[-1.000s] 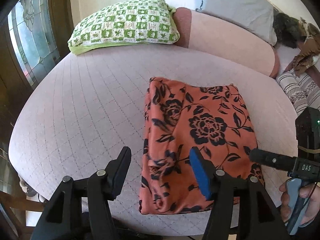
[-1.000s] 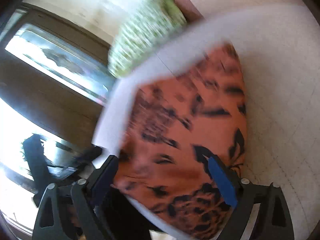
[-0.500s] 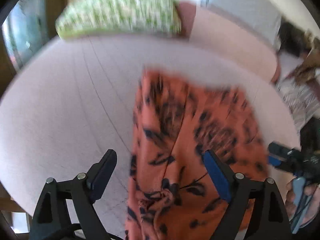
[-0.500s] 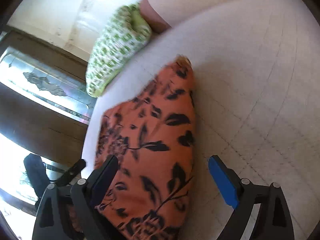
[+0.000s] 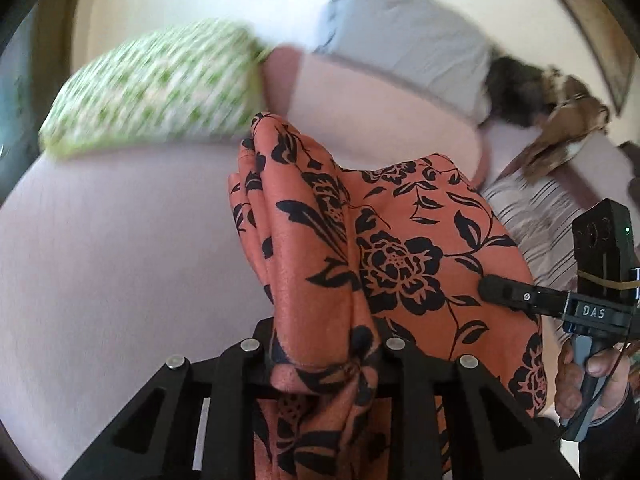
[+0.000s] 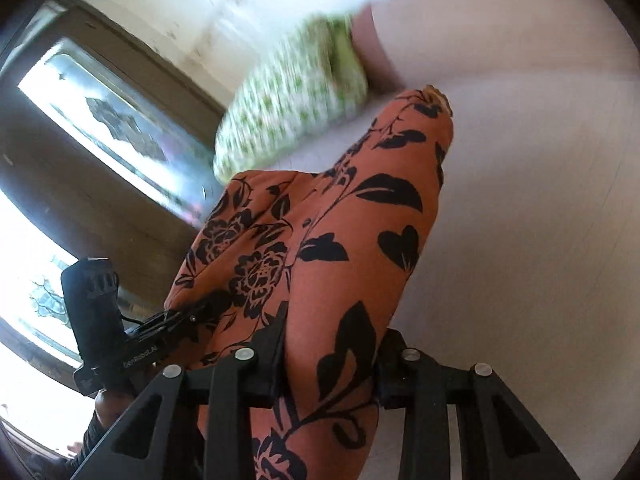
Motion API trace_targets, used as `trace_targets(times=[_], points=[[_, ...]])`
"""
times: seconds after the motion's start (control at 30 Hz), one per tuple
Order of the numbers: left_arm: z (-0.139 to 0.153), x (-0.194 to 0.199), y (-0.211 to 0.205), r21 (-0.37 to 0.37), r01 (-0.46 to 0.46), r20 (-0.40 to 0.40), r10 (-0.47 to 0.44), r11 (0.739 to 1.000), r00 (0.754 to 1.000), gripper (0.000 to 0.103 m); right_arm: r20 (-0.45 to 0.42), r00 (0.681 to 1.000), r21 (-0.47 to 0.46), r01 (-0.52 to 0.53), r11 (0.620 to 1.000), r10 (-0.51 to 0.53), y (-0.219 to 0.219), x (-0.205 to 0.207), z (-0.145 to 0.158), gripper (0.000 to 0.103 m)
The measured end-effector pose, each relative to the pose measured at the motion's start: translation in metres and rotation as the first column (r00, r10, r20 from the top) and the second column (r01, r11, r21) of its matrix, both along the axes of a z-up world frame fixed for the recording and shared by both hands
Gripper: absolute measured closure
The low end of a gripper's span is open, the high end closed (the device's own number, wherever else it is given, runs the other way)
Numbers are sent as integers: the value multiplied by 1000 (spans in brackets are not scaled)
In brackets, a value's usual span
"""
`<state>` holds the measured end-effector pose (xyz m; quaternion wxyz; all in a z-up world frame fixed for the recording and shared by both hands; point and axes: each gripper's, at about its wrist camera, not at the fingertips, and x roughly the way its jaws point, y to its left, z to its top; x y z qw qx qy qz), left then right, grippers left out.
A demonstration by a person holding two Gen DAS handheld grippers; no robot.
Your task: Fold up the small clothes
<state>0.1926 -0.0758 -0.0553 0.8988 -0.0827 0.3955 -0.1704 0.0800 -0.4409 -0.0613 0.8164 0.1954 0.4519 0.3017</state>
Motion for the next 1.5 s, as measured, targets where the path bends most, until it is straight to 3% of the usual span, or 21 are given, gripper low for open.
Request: trace_targets(times=[0.07, 0.17, 0.3, 0.4, 0.47, 0.53, 0.6, 0.63, 0.67, 0.8, 0.97, 1.07, 1.13, 1.2, 1.23, 1.27, 1.43, 1.5], points=[[15, 19, -27, -2, 36, 34, -36, 999, 999, 75, 53, 998, -18, 26, 999, -25, -21, 8, 25, 68], [15, 35, -59, 6, 69, 54, -70, 998, 996, 75, 90, 994, -36, 73, 997, -69, -57, 23, 44, 68], [-6, 51, -85, 13, 83, 35, -83, 996, 996, 75, 99, 991, -68, 101, 993, -94, -90, 36, 36, 68], [-41, 68, -99, 22, 78, -32, -77, 997, 996, 72, 44, 992, -65, 123, 990, -121, -110, 47, 3, 67], [-76, 77, -109, 65, 87, -111, -80, 994, 991, 66, -4, 992, -85, 129, 988, -130, -118, 52, -29, 65], [-116, 81, -118, 144, 93, -224, -59, 985, 973, 60, -76, 977, -133, 190, 973, -201, -130, 57, -68, 54], [-123, 74, -113, 134, 78, -207, -50, 988, 977, 53, -148, 955, -218, 223, 950, -258, -137, 57, -96, 48], [-119, 69, -112, 149, 69, -181, -42, 986, 983, 46, -169, 946, -209, 239, 948, -276, -142, 50, -105, 45], [-114, 66, -113, 176, 63, -163, -34, 982, 986, 45, -154, 949, -191, 246, 950, -276, -144, 47, -103, 44], [-90, 61, -114, 205, 57, -108, -35, 977, 994, 44, -25, 952, -265, 287, 921, -304, -145, 27, -67, 43], [-76, 59, -111, 215, 39, -75, -23, 976, 997, 42, 119, 955, -215, 292, 932, -271, -122, 7, -13, 33], [-75, 62, -112, 227, 31, -73, -15, 973, 997, 38, 106, 968, -201, 244, 949, -226, -101, 4, -19, 30], [-81, 62, -112, 248, 27, -86, -5, 968, 996, 27, 40, 974, -232, 224, 947, -221, -91, 10, -42, 30], [-98, 67, -114, 307, 42, -163, 9, 951, 987, 23, -54, 973, -287, 201, 937, -225, -91, 17, -73, 29], [-105, 68, -115, 331, 71, -204, -1, 941, 979, 23, -36, 973, -290, 209, 934, -228, -92, 16, -71, 30], [-105, 66, -113, 329, 67, -189, -4, 942, 982, 23, -33, 973, -284, 211, 935, -230, -93, 17, -65, 30], [-81, 49, -111, 297, 0, -45, 14, 955, 999, 23, 78, 970, -248, 241, 938, -228, -92, 28, -18, 25], [-101, 55, -121, 384, 53, -122, -6, 922, 993, 23, 102, 965, -221, 258, 940, -241, -93, 37, -13, 17]])
